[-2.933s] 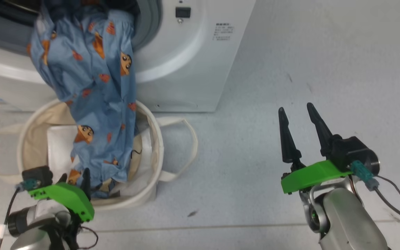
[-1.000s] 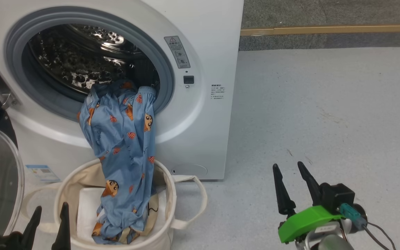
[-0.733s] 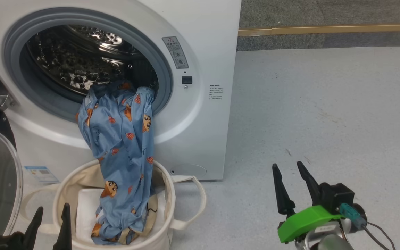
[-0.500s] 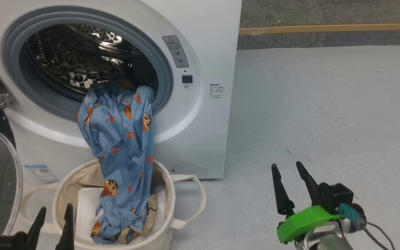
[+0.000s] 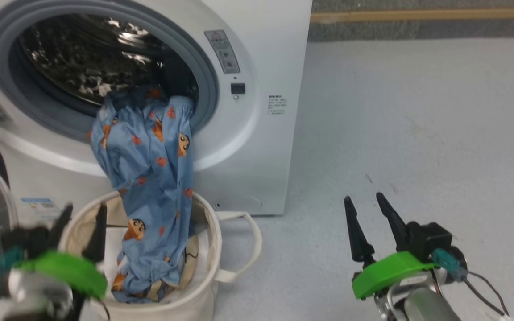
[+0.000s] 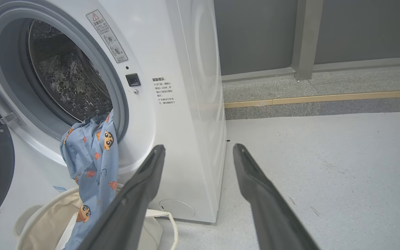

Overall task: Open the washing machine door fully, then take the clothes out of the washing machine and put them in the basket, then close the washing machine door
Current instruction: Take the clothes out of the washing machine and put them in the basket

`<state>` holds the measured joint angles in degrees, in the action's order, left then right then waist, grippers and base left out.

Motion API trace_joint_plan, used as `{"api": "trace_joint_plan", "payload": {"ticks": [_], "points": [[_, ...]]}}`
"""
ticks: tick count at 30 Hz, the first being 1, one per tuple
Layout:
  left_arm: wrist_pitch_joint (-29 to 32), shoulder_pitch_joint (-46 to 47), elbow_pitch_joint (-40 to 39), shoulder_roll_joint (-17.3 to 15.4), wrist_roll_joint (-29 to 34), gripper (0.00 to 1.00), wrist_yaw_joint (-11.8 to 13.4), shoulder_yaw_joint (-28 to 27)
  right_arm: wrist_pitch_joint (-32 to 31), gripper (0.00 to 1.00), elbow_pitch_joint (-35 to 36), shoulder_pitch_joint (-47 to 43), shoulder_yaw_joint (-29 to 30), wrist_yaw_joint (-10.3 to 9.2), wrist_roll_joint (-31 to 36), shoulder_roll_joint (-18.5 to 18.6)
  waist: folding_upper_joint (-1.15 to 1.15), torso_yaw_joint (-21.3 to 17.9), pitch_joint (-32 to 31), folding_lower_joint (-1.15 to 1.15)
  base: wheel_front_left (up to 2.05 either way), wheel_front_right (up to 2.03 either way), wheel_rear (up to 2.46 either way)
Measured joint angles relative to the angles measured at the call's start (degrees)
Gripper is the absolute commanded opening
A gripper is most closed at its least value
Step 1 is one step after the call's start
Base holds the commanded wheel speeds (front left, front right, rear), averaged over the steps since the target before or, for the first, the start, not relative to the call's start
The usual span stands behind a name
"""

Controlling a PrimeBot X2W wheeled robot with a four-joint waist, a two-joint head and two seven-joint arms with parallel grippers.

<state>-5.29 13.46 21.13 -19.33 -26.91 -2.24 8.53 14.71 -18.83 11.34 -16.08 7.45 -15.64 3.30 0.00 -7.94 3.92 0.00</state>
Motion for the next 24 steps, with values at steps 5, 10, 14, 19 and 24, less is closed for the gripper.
{"api": "trace_joint_plan", "payload": {"ticks": [5,10,14,19,24], "points": [[2.53,11.57,9.35,-0.67,0.34,1.00,-2.01,1.88,0.00,1.00,0.25,1.63,-0.38,0.00,0.00,0.00,0.00,-1.01,2.52,0.00,0.00,0.00,0.00],[4.70,23.70,20.01,-0.65,0.00,1.00,-3.93,3.83,0.00,1.00,1.18,3.26,-1.05,0.00,0.00,0.00,0.00,-2.76,5.56,0.00,0.00,0.00,0.00],[6.76,33.31,28.36,-0.70,-0.01,1.00,-4.44,5.42,0.00,1.00,2.09,4.89,-1.10,-0.01,0.44,0.00,0.00,-4.37,8.51,0.00,0.00,0.00,0.00],[10.31,43.47,37.06,-1.53,0.73,1.00,-4.92,8.58,0.00,1.00,3.88,6.46,-1.09,-0.01,0.62,0.00,0.00,-6.38,13.09,0.00,0.00,0.00,0.00],[11.90,52.77,42.97,-2.61,0.43,1.00,-4.92,8.96,0.00,1.00,5.77,7.81,-0.78,0.00,0.93,-0.02,0.00,-8.29,18.32,0.00,0.00,0.00,0.00]]}}
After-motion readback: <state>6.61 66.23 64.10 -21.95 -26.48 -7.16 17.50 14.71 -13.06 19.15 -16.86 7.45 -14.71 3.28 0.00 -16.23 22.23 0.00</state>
